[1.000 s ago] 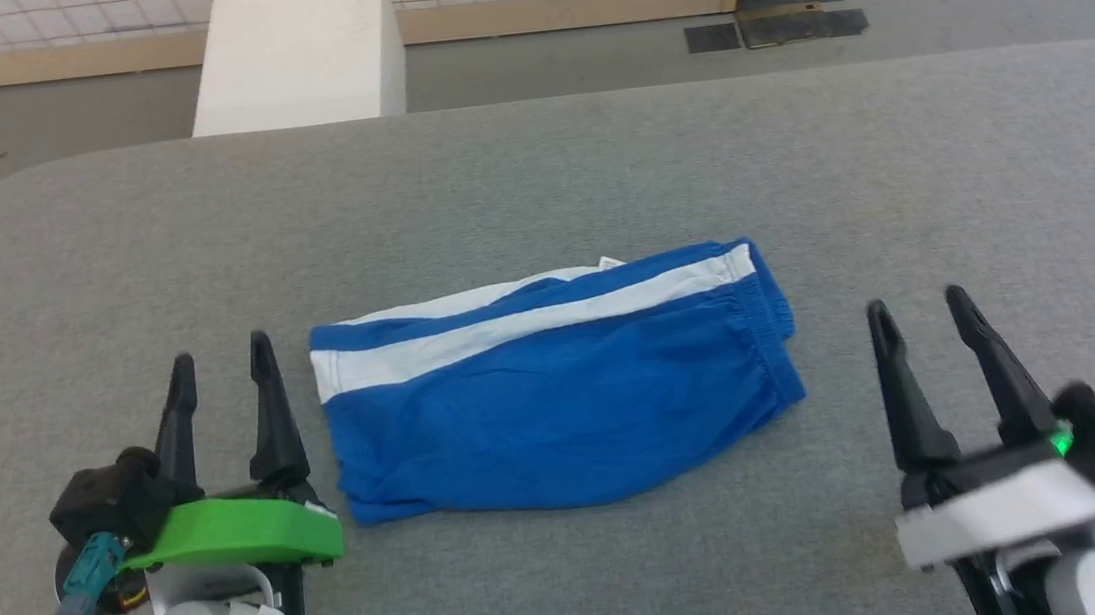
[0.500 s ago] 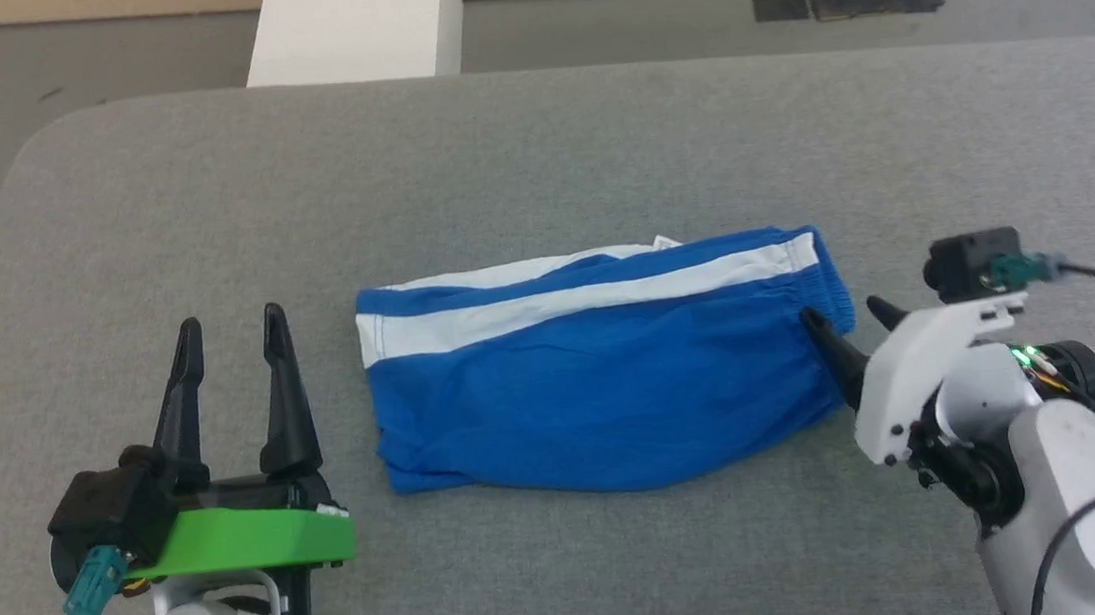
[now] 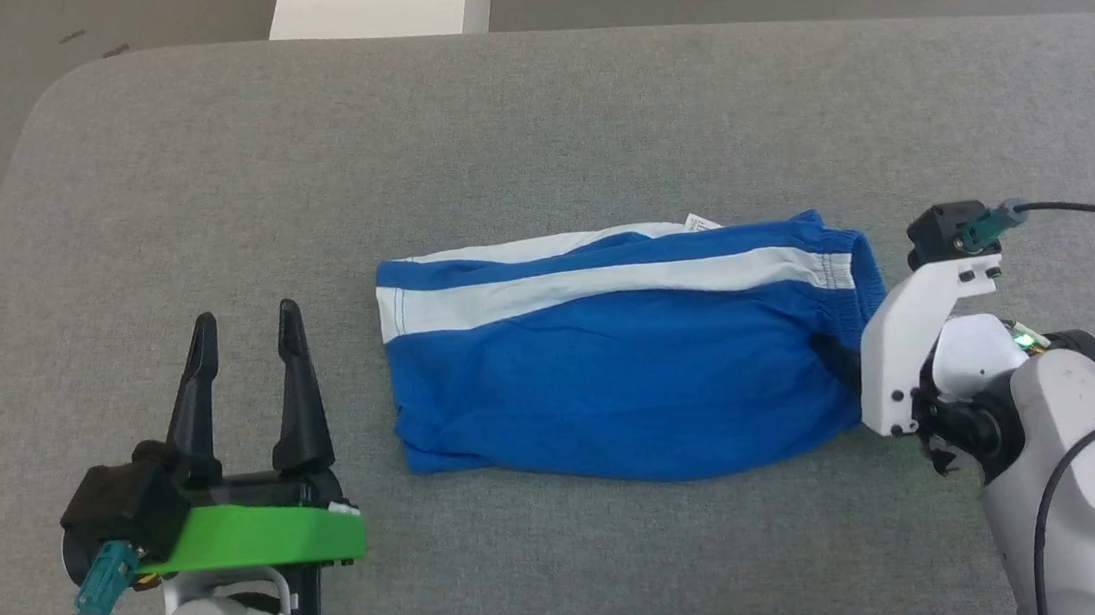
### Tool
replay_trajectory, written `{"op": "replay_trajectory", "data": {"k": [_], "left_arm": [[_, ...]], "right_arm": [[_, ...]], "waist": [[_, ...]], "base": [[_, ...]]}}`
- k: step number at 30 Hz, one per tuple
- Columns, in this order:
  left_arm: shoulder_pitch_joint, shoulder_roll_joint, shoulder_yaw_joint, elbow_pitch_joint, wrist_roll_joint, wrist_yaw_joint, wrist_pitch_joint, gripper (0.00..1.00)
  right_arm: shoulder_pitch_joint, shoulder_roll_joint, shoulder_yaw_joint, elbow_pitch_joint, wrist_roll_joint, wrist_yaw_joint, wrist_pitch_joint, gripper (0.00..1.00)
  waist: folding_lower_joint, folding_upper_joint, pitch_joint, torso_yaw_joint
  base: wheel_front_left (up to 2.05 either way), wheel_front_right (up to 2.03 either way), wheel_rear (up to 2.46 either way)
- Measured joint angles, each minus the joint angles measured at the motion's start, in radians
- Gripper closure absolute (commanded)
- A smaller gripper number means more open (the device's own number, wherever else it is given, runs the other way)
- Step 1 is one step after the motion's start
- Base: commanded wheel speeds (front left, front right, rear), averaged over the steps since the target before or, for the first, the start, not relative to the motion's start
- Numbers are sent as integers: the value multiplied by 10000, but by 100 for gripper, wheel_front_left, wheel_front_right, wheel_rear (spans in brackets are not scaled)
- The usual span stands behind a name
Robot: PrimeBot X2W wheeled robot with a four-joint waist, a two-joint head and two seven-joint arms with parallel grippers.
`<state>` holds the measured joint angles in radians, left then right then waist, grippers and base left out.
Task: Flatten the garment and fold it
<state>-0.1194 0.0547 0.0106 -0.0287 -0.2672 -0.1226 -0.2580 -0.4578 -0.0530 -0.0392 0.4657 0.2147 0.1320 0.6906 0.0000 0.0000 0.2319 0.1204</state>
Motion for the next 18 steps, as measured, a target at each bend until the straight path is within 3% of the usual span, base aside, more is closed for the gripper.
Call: {"op": "replay_trajectory", "data": {"k": [5, 6, 8, 14, 18], "left_arm": [[-7, -2, -36, 36, 0, -2, 0, 0], [-7, -2, -40, 46, 2, -2, 0, 0], [-8, -2, -63, 54, 6, -2, 0, 0], [-7, -4, -79, 123, 12, -2, 0, 0], [29, -8, 23, 150, 21, -4, 0, 0]], "right_arm": [[-239, -123, 370, 288, 683, -2, 155, 1], [-278, -151, 495, 326, 754, -2, 169, 53], [-334, -150, 640, 384, 807, -2, 128, 100], [-326, -19, 640, 619, 794, 0, -155, 100], [-175, 130, -276, 520, 90, 8, -307, 100]], "waist": [[0, 0, 25, -7], [0, 0, 17, -13], [0, 0, -1, -19], [0, 0, -110, -21], [1, 0, -245, -207]], "base": [[0, 0, 0], [0, 0, 0], [0, 0, 0], [0, 0, 0], [0, 0, 0]]}}
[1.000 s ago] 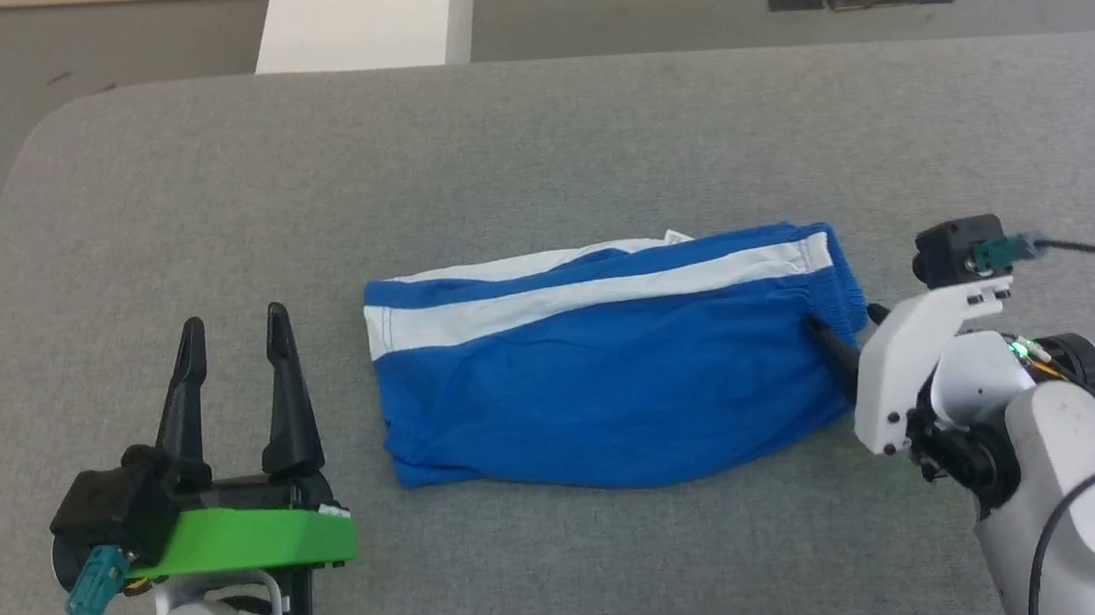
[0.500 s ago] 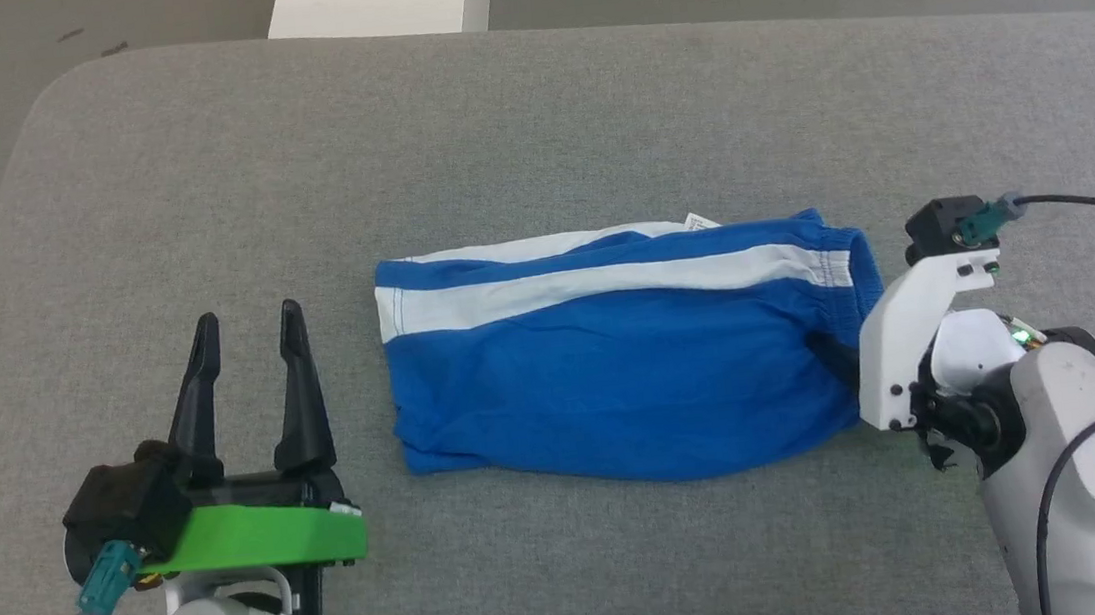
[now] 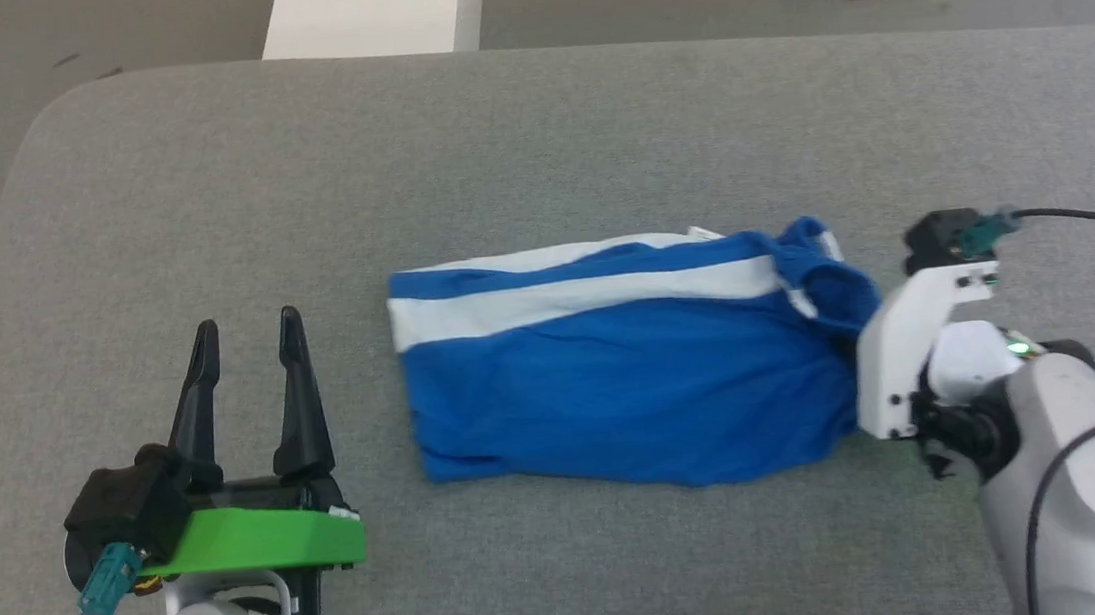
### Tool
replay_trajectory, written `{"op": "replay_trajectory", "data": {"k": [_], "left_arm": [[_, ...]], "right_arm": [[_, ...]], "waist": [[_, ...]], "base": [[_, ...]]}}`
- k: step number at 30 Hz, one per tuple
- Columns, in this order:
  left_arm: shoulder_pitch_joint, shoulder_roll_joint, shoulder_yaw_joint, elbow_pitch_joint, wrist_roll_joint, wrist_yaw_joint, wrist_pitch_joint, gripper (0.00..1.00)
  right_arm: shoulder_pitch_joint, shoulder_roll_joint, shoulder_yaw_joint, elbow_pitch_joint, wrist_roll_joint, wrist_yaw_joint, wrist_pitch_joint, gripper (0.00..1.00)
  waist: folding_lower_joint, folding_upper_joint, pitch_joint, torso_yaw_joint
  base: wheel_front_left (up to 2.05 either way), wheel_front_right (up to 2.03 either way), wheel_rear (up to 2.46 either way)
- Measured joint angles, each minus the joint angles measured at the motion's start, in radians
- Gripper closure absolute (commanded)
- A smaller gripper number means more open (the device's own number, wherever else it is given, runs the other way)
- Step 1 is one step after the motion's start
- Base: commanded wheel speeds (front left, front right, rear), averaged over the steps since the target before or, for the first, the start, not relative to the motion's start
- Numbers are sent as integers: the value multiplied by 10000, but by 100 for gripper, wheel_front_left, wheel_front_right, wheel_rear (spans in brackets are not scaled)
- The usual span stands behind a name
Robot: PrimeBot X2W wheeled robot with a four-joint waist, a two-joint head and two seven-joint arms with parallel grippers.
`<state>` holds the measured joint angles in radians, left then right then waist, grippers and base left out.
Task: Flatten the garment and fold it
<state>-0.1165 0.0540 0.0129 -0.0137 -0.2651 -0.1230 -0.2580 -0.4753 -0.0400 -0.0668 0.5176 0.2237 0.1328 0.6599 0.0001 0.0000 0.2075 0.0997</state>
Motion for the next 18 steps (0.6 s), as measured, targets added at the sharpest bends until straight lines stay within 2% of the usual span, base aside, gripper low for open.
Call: {"op": "replay_trajectory", "data": {"k": [12, 15, 18], "left_arm": [[35, -4, -21, 29, 17, -4, 0, 0], [35, -4, -13, 44, 31, -4, 0, 0], [35, -6, -12, 56, 63, -4, 0, 0]], "right_arm": [[732, -84, -3033, -2290, -3122, -4, 989, 100], [788, -94, -3200, -2777, -3244, -4, 1256, 100], [844, -94, -3043, -3243, -2884, -4, 1511, 100]], "waist": [[0, 0, -109, -424], [0, 0, -107, -485], [0, 0, -138, -518]], "base": [[0, 0, 0], [0, 0, 0], [0, 0, 0]]}}
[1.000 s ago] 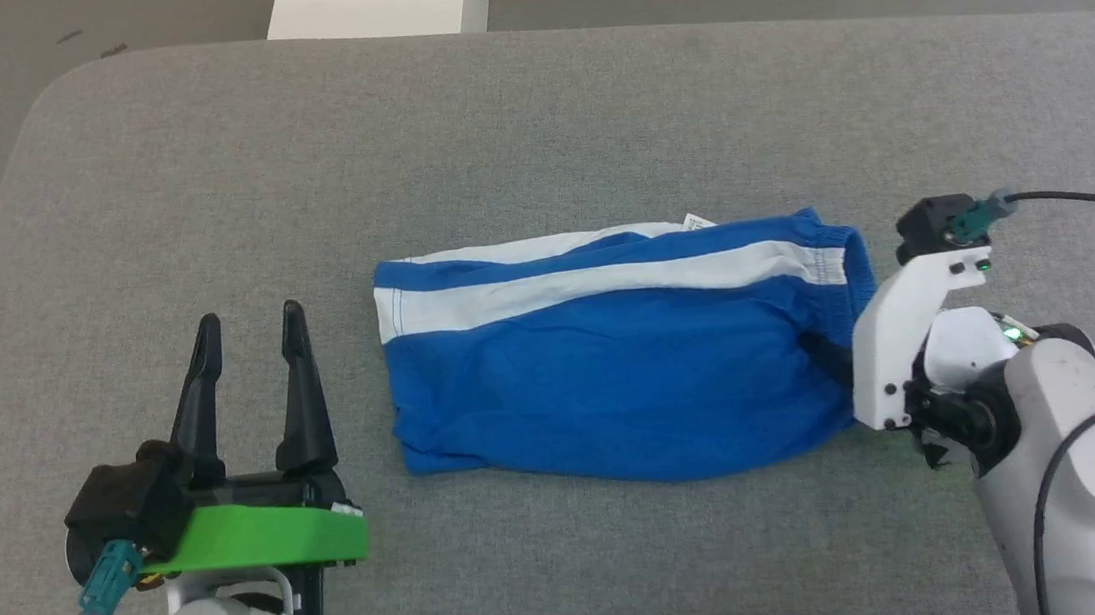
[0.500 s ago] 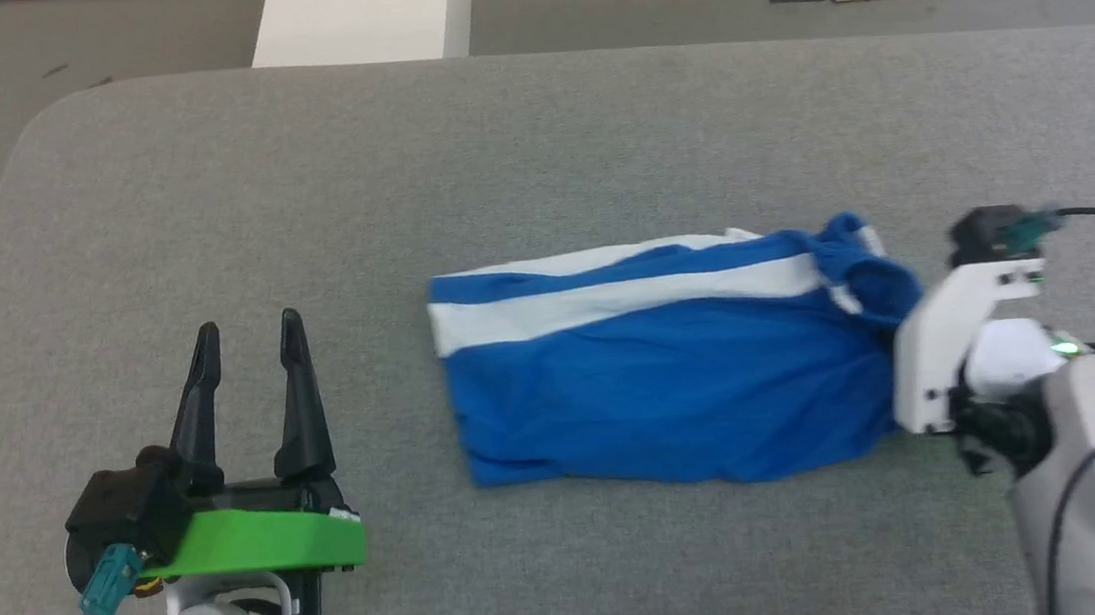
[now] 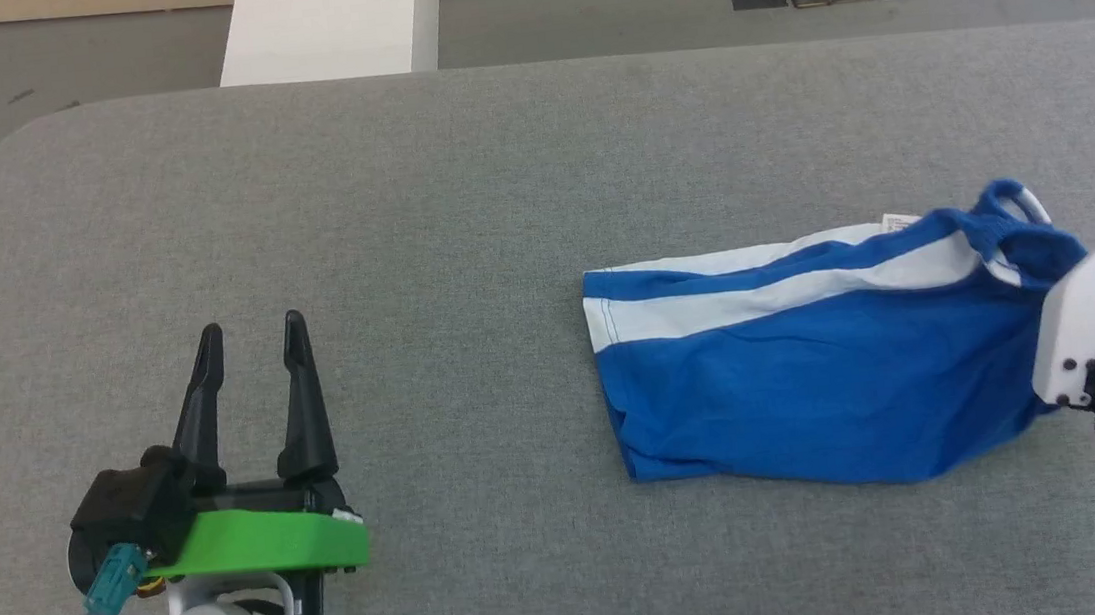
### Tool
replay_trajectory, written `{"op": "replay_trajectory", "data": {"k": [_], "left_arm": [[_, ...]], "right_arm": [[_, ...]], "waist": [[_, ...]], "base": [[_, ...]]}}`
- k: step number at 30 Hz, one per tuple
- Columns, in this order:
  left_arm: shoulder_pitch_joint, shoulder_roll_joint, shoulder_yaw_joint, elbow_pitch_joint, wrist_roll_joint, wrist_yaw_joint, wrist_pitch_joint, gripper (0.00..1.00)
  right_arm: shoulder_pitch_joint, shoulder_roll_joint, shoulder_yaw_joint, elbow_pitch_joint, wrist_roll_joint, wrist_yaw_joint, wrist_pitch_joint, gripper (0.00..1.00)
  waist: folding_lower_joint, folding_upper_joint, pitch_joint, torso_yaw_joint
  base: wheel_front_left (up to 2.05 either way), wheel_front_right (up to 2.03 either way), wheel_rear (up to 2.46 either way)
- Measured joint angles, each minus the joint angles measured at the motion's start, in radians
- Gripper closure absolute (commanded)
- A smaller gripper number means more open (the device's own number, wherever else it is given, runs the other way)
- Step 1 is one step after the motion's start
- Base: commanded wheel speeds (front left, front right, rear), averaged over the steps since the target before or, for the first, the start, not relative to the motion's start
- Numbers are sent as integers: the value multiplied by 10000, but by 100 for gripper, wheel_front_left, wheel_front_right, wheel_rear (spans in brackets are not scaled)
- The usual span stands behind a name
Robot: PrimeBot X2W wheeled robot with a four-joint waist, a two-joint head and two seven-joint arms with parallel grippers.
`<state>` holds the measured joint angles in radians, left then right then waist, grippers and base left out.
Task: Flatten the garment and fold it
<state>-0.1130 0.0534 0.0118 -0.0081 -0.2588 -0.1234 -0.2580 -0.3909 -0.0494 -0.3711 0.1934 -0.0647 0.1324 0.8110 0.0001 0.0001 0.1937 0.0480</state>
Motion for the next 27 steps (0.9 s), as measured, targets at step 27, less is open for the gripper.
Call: {"op": "replay_trajectory", "data": {"k": [27], "left_arm": [[-116, -4, -543, 38, 123, -2, 0, 0]], "right_arm": [[-238, 0, 6776, -575, 2487, -2, 332, 100]], "waist": [[-1, 0, 350, 803]], "base": [[0, 0, 0]]}}
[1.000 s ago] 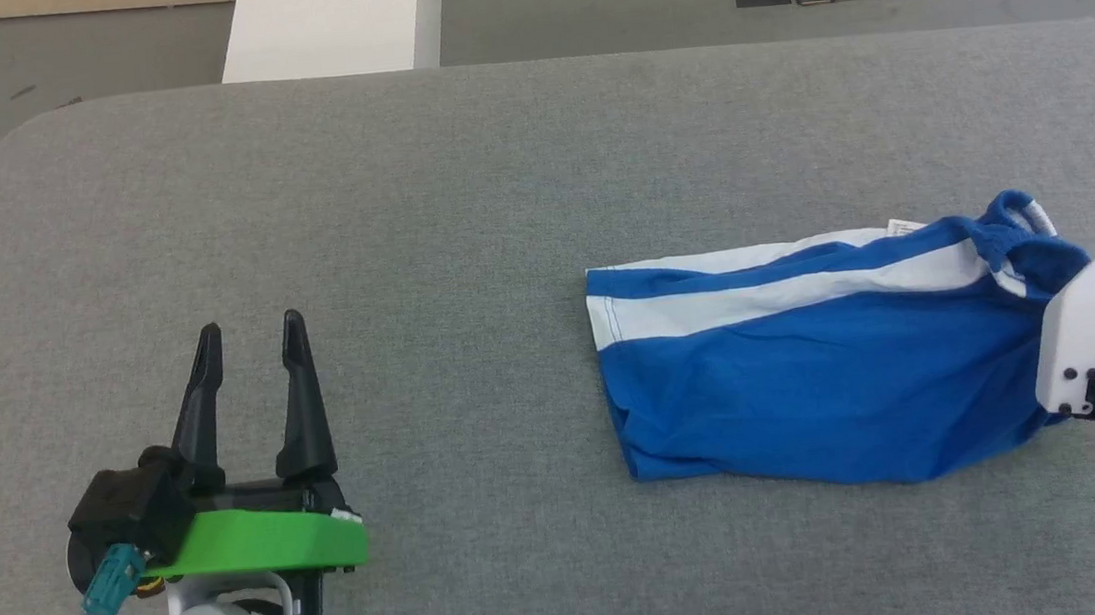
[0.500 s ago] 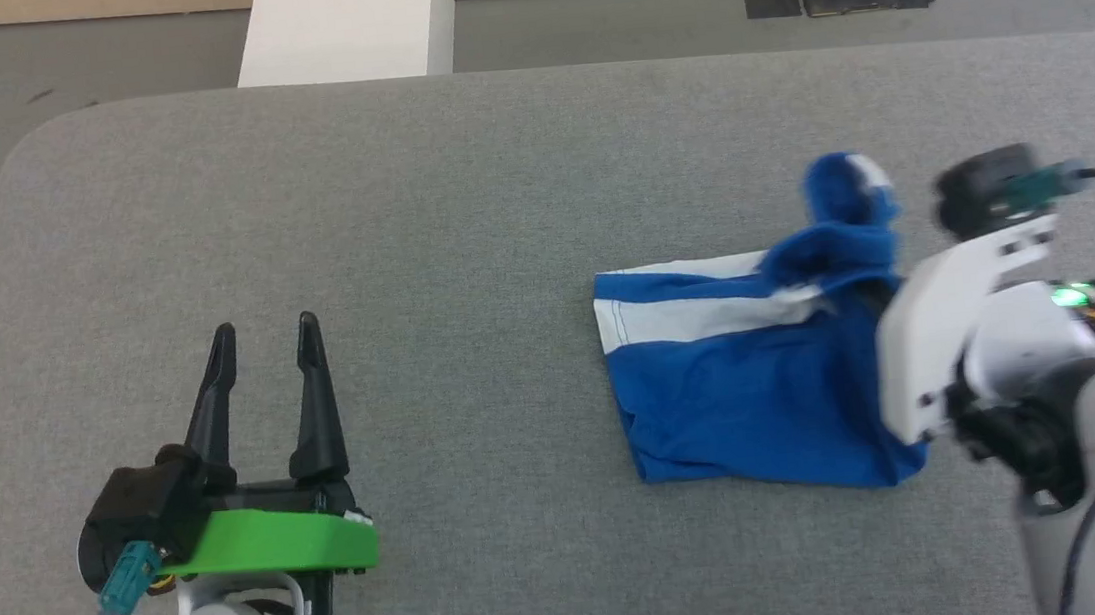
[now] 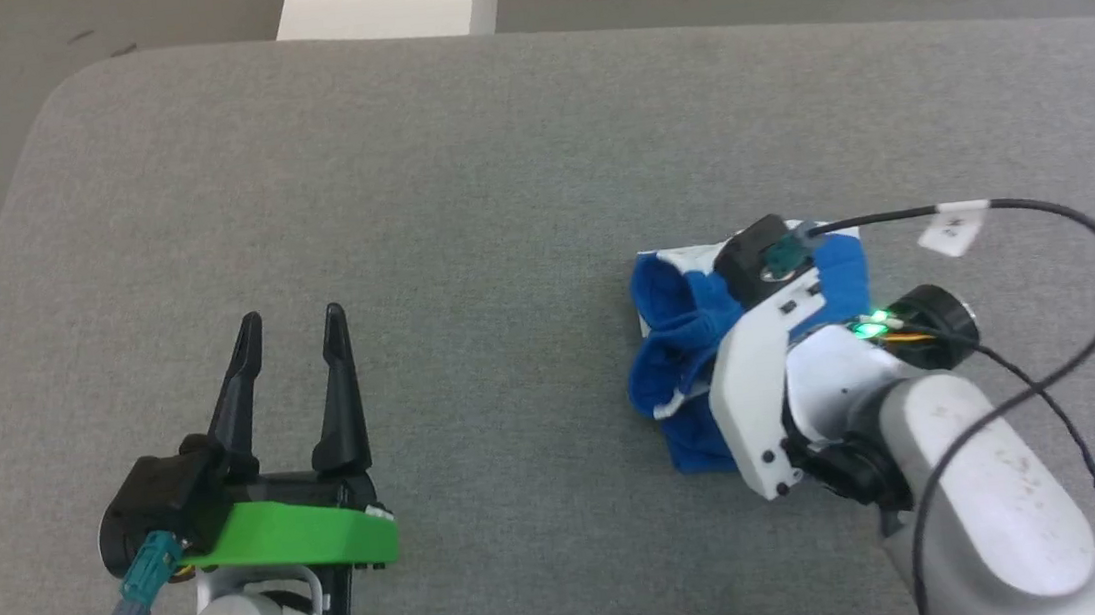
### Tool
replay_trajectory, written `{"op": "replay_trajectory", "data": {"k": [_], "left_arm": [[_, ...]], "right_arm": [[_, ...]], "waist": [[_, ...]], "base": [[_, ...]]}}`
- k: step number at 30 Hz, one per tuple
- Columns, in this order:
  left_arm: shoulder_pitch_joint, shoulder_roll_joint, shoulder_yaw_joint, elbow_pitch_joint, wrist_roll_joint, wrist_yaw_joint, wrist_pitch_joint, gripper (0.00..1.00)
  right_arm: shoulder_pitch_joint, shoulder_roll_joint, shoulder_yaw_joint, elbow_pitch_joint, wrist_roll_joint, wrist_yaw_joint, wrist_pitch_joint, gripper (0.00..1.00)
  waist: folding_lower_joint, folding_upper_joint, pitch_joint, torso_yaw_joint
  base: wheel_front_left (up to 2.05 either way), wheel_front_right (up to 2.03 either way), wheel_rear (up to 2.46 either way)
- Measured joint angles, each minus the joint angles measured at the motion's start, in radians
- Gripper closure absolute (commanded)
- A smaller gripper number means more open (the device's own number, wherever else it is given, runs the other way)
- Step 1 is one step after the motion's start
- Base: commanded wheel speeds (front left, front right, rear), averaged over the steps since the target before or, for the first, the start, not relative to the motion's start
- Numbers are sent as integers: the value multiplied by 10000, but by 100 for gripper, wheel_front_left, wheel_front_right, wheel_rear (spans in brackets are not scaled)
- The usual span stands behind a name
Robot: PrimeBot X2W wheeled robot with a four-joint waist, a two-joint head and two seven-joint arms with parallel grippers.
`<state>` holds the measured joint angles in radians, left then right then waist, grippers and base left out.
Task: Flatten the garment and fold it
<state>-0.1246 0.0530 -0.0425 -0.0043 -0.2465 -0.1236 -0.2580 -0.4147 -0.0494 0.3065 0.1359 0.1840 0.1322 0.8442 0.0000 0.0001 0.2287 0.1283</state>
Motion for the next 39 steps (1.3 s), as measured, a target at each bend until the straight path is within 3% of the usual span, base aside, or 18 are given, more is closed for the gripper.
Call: {"op": "replay_trajectory", "data": {"k": [12, 13, 14, 15, 19, 25, 33, 39], "left_arm": [[-215, 0, -79, -15, -146, 0, 0, 0], [-215, 0, -67, -15, -196, 0, 0, 0], [-214, 0, -54, -19, -205, 0, 0, 0], [-213, 0, -31, -17, -205, 0, 0, 0], [-198, 0, 67, -6, -203, 2, -2, 0], [-90, -2, 184, 38, -198, 2, 0, 0], [174, -2, 251, 167, -174, 2, 0, 0], [425, -4, 263, 303, -173, 10, 0, 0]], "right_arm": [[-1092, 10, 454, 2433, 25, 0, -305, 100], [-1111, 8, 466, 2464, 182, 0, -284, 91], [-1128, 0, 485, 2474, 326, -2, -263, 64], [-1129, -6, 512, 2472, 523, -2, -265, 0], [-939, 12, 556, 2190, 1175, 0, -706, 0], [-371, 10, 71, 552, 1618, 0, -2357, 0], [986, 6, -1191, -1310, 1271, -2, -5820, 0], [2226, -2, -2215, -1476, 1020, 0, -8391, 0]], "waist": [[0, 0, 469, 383], [0, 0, 473, 373], [0, 0, 469, 357], [0, 0, 451, 330], [0, 0, 301, 183], [0, 0, -100, -117], [0, 0, -739, -638], [0, 0, -1187, -1019]], "base": [[0, 0, 0], [0, 0, 0], [0, 0, 0], [0, 0, 0], [0, 0, 0], [0, 0, 0], [0, 0, 0], [0, 0, 0]]}}
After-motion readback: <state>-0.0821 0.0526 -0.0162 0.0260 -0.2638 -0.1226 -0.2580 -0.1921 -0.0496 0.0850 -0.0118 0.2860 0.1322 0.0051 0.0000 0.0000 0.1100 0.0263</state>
